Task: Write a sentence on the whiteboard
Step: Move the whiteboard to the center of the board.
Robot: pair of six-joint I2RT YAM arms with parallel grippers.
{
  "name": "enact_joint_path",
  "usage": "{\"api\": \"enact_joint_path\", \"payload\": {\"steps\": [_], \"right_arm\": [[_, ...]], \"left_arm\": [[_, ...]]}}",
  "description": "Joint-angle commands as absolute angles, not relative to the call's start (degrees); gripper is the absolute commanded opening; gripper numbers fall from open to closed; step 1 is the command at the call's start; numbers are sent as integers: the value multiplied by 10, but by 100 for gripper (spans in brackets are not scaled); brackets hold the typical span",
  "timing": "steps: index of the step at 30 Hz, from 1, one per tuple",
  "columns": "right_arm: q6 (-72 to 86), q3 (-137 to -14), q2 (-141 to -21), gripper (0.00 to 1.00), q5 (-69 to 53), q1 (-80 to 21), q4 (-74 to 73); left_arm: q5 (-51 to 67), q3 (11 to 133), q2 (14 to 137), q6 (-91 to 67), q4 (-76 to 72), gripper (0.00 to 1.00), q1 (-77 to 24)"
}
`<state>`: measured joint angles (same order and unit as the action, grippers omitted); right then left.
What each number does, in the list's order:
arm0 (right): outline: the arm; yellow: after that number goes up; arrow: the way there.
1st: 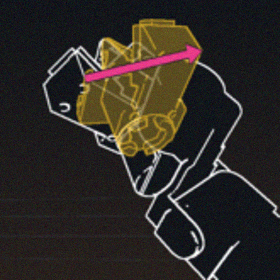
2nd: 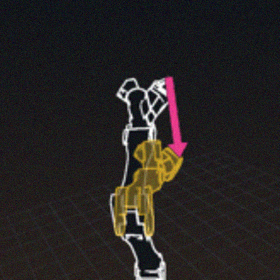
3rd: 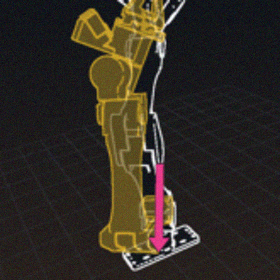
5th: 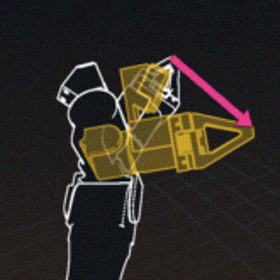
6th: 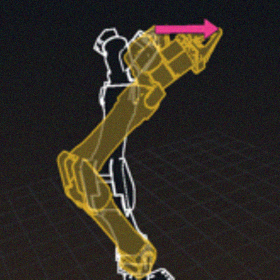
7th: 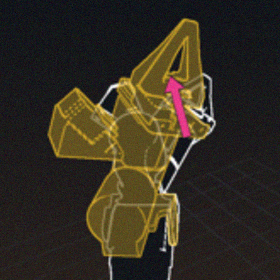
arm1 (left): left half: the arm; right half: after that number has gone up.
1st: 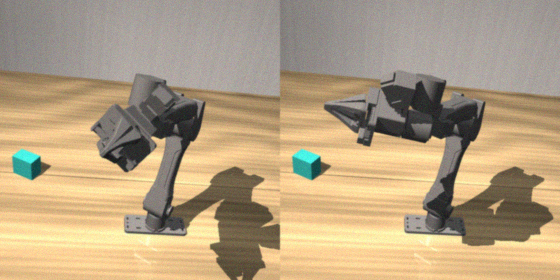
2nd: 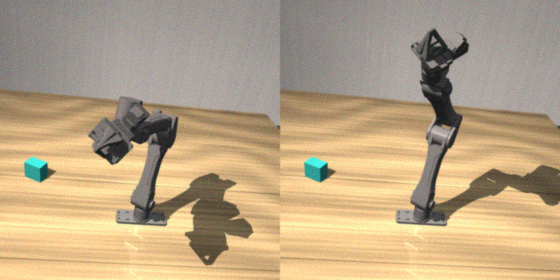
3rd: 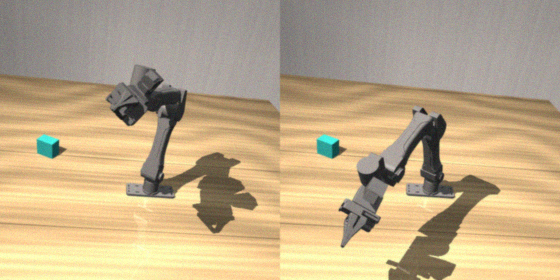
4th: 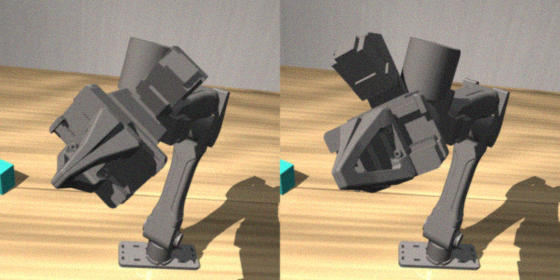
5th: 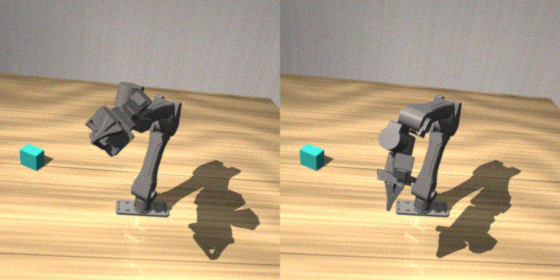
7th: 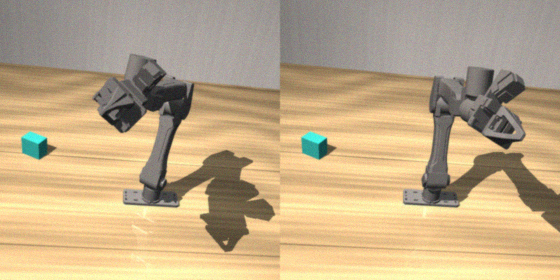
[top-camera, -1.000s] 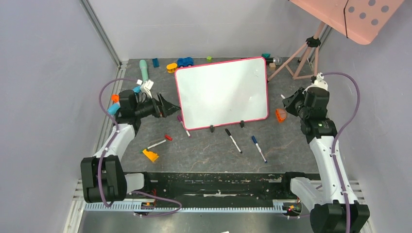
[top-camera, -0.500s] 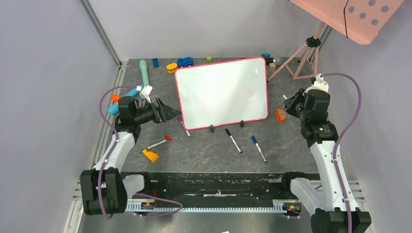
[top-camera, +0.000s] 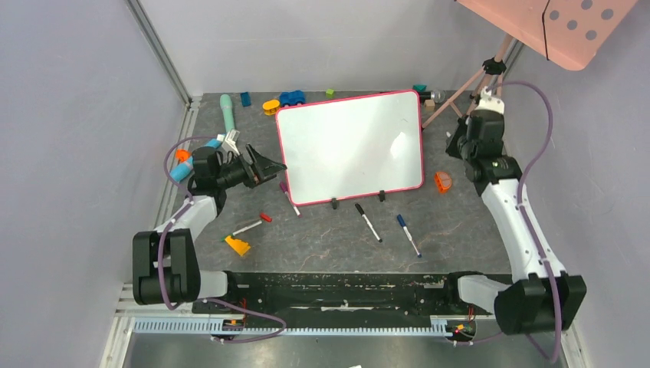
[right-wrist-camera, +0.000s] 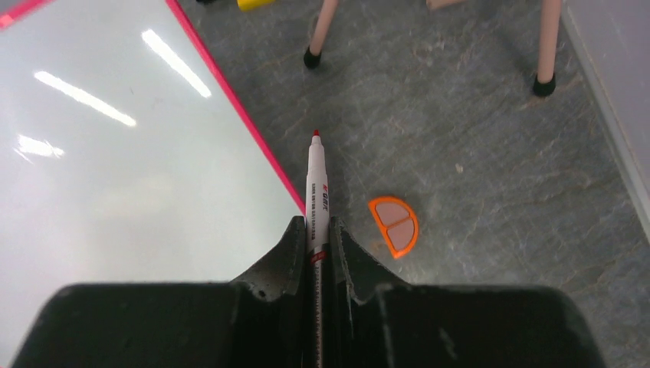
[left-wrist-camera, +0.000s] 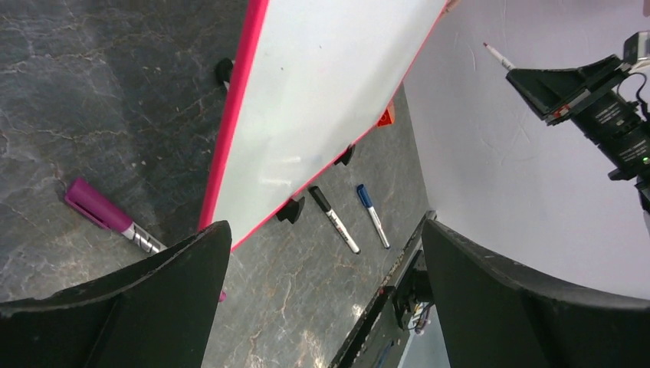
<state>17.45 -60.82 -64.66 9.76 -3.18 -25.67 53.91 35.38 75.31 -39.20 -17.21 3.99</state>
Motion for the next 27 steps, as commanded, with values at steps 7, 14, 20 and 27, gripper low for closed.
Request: {"api": "enact_joint_path", "payload": {"steps": [7,14,20,27], "right_arm": [[162,-720,-752,0,61,14,-238],[174,-706,-770,0,30,19,-208],[178,-688,-764,0,11,19,-186],[177,-660,-743,0,7,20,-176]], "left_arm": [[473,330,773,-373,-357,100,39],[528,311,888,-428,-579,96,38],[600,321,1010,-486,-754,93,39],[641,311,1092,-536,-891,84,37]]}}
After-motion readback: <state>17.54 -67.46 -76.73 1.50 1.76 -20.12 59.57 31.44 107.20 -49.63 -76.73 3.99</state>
